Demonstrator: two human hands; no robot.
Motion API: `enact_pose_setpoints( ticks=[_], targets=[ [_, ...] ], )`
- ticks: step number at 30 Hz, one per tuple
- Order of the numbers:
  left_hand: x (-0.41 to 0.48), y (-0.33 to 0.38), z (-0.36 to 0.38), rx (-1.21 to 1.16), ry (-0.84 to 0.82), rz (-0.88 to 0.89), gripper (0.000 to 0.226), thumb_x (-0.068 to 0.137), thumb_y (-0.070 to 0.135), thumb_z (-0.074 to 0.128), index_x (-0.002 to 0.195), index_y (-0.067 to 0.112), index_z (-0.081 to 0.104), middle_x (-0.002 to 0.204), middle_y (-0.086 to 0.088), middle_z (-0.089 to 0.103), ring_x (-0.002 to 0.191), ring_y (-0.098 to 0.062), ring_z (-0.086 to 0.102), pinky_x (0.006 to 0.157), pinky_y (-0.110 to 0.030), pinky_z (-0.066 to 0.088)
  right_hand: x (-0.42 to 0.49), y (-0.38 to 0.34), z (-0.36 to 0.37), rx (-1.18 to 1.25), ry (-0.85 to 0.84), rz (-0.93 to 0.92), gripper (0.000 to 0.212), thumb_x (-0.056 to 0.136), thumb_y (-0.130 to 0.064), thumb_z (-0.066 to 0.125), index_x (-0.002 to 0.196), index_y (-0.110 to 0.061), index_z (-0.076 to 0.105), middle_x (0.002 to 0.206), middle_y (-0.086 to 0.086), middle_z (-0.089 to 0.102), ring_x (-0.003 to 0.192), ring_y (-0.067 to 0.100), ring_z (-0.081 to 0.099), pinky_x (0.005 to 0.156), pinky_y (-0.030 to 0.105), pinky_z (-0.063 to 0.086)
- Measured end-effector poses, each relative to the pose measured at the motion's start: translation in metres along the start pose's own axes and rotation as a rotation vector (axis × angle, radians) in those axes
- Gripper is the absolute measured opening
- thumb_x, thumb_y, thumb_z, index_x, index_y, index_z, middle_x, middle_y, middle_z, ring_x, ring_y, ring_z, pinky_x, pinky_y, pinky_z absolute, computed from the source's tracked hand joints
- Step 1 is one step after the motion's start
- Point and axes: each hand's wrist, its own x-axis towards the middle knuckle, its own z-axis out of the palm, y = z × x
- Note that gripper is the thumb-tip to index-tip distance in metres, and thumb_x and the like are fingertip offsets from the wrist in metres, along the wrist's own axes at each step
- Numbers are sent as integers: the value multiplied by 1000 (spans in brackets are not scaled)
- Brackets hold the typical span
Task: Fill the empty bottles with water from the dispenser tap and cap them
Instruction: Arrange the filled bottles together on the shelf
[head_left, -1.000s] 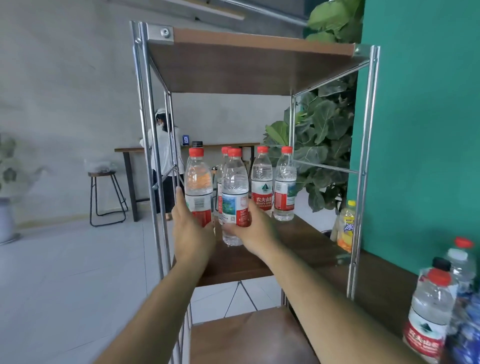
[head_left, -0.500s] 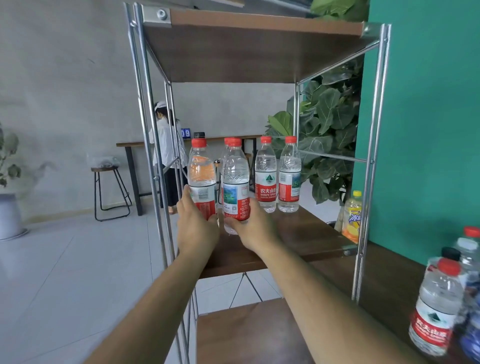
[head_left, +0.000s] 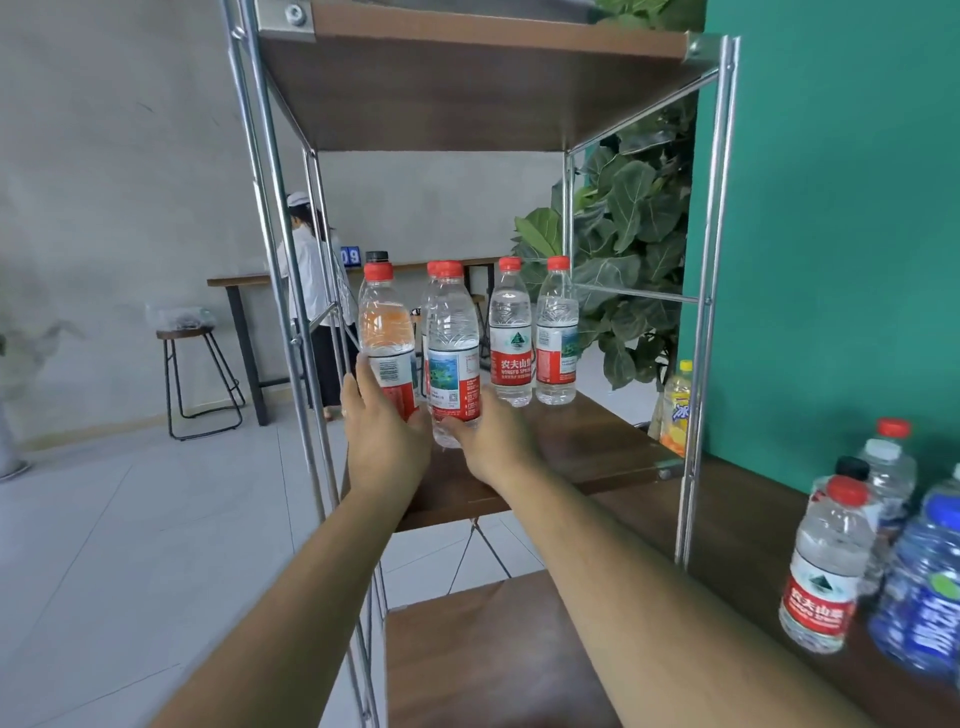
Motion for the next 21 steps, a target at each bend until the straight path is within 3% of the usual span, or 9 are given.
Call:
enact_pose_setpoints(
  ticks=[2,4,6,9,12,17,21],
  targets=[
    [-16,10,0,118,64,164,81,95,16,67,160,18,20,160,-11,27,148,-31,29,117,-50,34,-17,-1,-14,-39,13,-11,51,104,-37,62,150,-20,46,143,-1,61,129,22,60,92,30,45],
    [-38,24,7,120,64,381,65,95,13,66,153,8,36,150,-14,41,139,-32,38,114,-48,38,-41,8,-35,-149,96,-93,49,108,-40,51,153,-23,43,148,-1,55,134,23,56,99,36,51],
    [-64,40,23,37,-16,580,53,94,7,63,144,4,47,138,-14,52,128,-30,48,107,-42,41,-71,24,-63,-209,180,-167,46,109,-37,47,153,-24,44,149,-2,55,134,20,55,104,43,52],
    [-104,69,61,-121,-233,738,42,96,8,55,138,6,53,133,-8,55,121,-24,52,102,-38,44,-125,58,-114,-313,323,-174,45,109,-27,48,153,-19,47,145,0,57,132,17,54,107,40,50],
    [-156,98,108,-287,-442,732,40,100,11,57,139,9,53,134,-1,54,123,-19,54,104,-33,47,-180,105,-164,-412,469,-96,44,108,-24,51,150,-14,51,141,2,60,131,16,54,110,29,44],
    [-230,127,194,-358,-741,623,52,97,17,66,145,12,48,142,-2,48,136,-14,42,112,-10,25,-233,184,-224,-512,619,185,43,104,-25,61,144,-12,55,136,5,61,129,22,53,111,31,39],
    [-249,128,255,-349,-860,387,74,91,25,73,154,16,34,151,-5,37,144,-18,32,118,-39,34,-242,233,-247,-536,778,347,50,97,-22,69,142,-7,54,134,10,57,127,30,51,110,38,40]
  ],
)
